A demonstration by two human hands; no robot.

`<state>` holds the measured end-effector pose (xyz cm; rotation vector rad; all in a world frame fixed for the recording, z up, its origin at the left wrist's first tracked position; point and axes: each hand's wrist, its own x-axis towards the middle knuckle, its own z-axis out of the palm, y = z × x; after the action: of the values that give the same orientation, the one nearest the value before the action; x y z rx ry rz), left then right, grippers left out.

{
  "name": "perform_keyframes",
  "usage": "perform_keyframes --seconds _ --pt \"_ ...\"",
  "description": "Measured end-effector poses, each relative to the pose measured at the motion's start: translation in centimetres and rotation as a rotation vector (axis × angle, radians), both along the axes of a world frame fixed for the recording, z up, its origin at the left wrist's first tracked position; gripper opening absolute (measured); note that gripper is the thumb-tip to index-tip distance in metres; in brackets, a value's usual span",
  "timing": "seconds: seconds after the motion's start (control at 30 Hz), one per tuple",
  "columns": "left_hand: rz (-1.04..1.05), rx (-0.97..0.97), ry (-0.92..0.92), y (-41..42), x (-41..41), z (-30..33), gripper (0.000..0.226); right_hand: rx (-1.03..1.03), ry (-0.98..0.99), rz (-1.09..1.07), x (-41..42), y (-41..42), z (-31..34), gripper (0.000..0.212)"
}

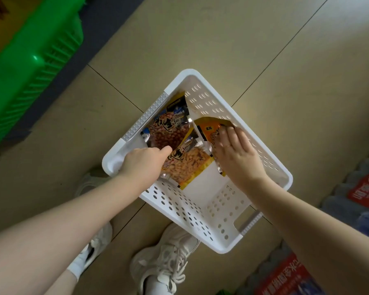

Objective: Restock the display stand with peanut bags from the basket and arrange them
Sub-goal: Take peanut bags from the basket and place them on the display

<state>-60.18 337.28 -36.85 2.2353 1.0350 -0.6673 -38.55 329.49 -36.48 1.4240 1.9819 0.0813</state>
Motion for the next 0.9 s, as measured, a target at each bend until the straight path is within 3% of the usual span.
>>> perform_keyframes --seconds 0.07,0.13,0.2,0.27,0.33,0.5,0.7,0.9 --pt "-0.006 -0.013 -0.012 0.1 0.5 0.3 0.042 0.058 0.340 -0.289 -0.7 -1.5 0.6 0.048" --pt "-0.006 -0.029 -0.024 0.4 0.8 0.3 0.052 0.049 0.538 -0.791 -1.8 -3.0 1.8 0.056" --pt "-0.026 -0.041 -0.036 0.3 1.2 -0.1 0.053 0.142 0.580 -1.265 -2.2 -4.6 2.1 0.053" --pt "-0.048 -0.047 -0.037 0.1 1.7 -0.4 0.054 0.195 0.546 -1.531 -2.2 -5.8 1.4 0.053" --pt "-0.044 -0.040 -0.059 -0.1 2.0 -0.9 0.054 0.200 0.486 -1.570 -1.8 -6.2 0.5 0.058" --pt "-0.079 -0.018 -0.114 0.1 2.2 -2.1 0.048 0.262 0.579 -1.667 -1.8 -5.5 -1.4 0.069" --pt "-0.054 0.012 -0.139 -0.6 2.6 -2.2 0.044 0.256 0.555 -1.499 -2.9 -7.4 -3.0 0.070" --pt "-0.098 0.014 -0.185 -0.7 2.5 -2.6 0.040 0.258 0.533 -1.547 -3.3 -6.5 -3.9 0.079"
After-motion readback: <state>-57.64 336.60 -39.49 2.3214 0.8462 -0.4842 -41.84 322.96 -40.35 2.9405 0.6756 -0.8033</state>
